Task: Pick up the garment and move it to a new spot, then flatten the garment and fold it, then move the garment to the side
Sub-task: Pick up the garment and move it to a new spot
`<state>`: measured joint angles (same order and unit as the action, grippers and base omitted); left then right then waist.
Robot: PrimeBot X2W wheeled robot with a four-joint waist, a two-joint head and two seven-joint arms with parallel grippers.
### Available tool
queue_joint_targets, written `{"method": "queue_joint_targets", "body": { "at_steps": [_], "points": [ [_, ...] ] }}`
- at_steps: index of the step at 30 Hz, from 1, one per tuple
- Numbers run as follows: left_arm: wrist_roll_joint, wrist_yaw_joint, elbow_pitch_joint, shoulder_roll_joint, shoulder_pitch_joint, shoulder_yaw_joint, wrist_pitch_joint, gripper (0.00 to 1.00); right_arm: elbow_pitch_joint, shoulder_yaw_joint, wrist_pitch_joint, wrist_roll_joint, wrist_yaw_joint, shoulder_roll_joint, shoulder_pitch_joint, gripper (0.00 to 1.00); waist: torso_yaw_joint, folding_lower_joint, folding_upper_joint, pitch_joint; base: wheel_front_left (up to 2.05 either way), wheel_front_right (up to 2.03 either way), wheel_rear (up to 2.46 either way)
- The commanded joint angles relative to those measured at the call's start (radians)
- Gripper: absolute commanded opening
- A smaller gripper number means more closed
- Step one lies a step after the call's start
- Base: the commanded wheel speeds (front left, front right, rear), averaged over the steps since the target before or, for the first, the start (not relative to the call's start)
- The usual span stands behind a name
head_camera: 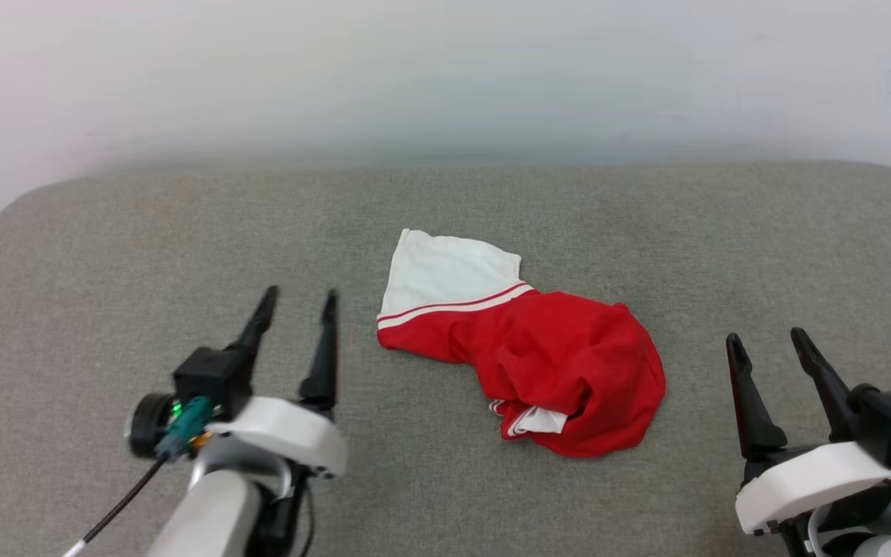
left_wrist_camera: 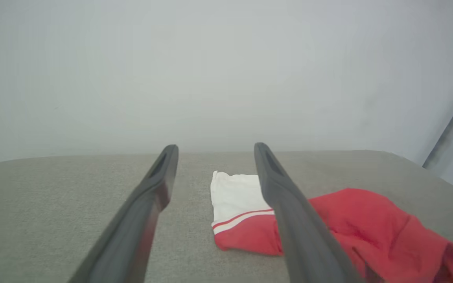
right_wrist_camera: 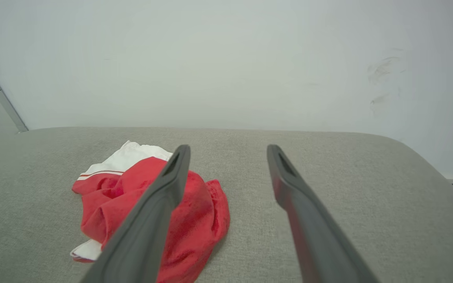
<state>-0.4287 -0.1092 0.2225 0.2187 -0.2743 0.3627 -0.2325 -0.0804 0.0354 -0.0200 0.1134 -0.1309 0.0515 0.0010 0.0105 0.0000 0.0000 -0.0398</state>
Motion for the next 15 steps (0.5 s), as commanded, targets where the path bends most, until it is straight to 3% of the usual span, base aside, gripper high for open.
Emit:
{"method": "queue_joint_targets", "body": {
  "at_steps": [1, 7, 15],
  "points": [
    [-0.004, -0.010, -0.009, 0.015, 0.026, -0.011, -0.004, 1.00, 0.001, 0.002, -0.004, 0.001, 0.000, -0.002, 0.014, 1.00, 0.001, 0.0000, 0.0000, 0.006, 0.00, 0.00, 0.00],
    [-0.006, -0.053, -0.071, 0.076, 0.138, -0.047, 0.017, 1.00, 0.006, 0.009, -0.012, 0.008, 0.000, -0.002, 0.050, 1.00, 0.012, 0.0000, 0.0000, 0.043, 0.00, 0.00, 0.00],
    [-0.005, -0.083, -0.153, 0.094, 0.215, -0.035, 0.057, 1.00, -0.016, 0.010, -0.031, 0.004, 0.000, -0.002, 0.080, 1.00, 0.020, 0.0000, 0.0000, 0.062, 0.00, 0.00, 0.00]
  ]
}}
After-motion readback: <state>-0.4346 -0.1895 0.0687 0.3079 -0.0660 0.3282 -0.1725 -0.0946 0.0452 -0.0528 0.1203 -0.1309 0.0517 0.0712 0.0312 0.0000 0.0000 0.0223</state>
